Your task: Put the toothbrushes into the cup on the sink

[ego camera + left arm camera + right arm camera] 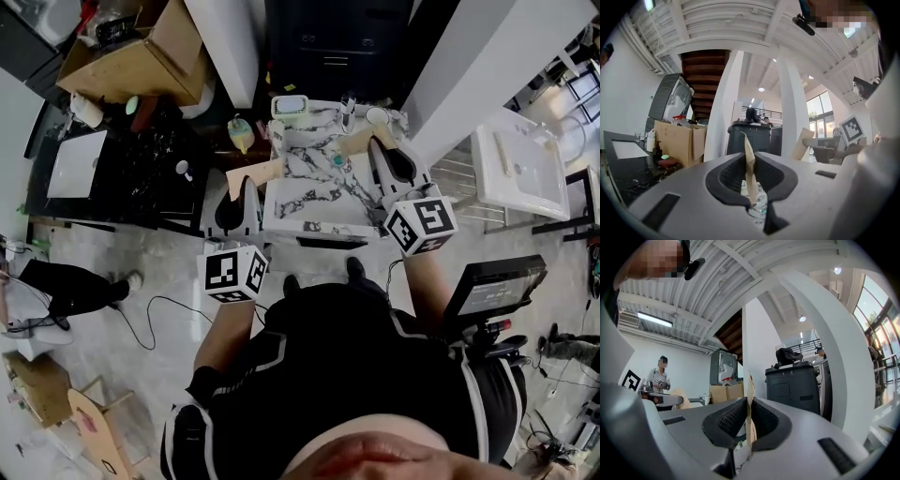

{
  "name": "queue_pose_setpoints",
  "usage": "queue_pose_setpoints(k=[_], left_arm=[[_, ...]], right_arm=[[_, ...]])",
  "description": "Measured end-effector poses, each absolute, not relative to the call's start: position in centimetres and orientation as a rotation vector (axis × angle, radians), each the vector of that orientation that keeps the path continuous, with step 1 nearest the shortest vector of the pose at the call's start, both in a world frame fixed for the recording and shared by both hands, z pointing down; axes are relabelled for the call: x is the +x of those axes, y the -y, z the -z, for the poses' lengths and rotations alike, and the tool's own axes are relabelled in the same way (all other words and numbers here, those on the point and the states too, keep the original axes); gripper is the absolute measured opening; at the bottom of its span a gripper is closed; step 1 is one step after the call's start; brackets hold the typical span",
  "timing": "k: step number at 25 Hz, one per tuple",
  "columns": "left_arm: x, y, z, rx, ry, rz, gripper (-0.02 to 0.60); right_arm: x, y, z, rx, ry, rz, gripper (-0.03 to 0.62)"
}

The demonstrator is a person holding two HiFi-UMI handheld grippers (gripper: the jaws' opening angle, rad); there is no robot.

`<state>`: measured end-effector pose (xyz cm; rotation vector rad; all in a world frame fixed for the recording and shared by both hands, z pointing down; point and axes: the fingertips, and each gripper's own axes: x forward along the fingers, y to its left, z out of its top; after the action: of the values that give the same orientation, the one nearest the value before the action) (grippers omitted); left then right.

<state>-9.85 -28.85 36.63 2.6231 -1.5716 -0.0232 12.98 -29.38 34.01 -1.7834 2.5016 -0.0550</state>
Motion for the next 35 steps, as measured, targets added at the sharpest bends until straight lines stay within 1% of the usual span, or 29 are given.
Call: queue_pose_setpoints(k=[8,14,23,35], left_arm=[[-1.9,30.1,-37.2,2.577,1.622,0.009,0.052],[1.9,31.0,-38.3,2.554,1.678,-0.019,0.052],[5.3,31.3,-41.2,2.505,1.704,-0.083,0.052],[5.4,32.3,-45.1,2.429,1.733,-0.167,0.052]], right_arm=[[21.4,33.1,-34.8,-1.753,-2.522,0.074,0.041],[25.3,36.0,-36.1,-1.724,-2.546,0.092,0.041],[28.7,40.9,-40.3,-1.753,-2.573,0.125,0.041],[29.3,46.8,-48.9,-1.810,-2.659,0.186,0.041]])
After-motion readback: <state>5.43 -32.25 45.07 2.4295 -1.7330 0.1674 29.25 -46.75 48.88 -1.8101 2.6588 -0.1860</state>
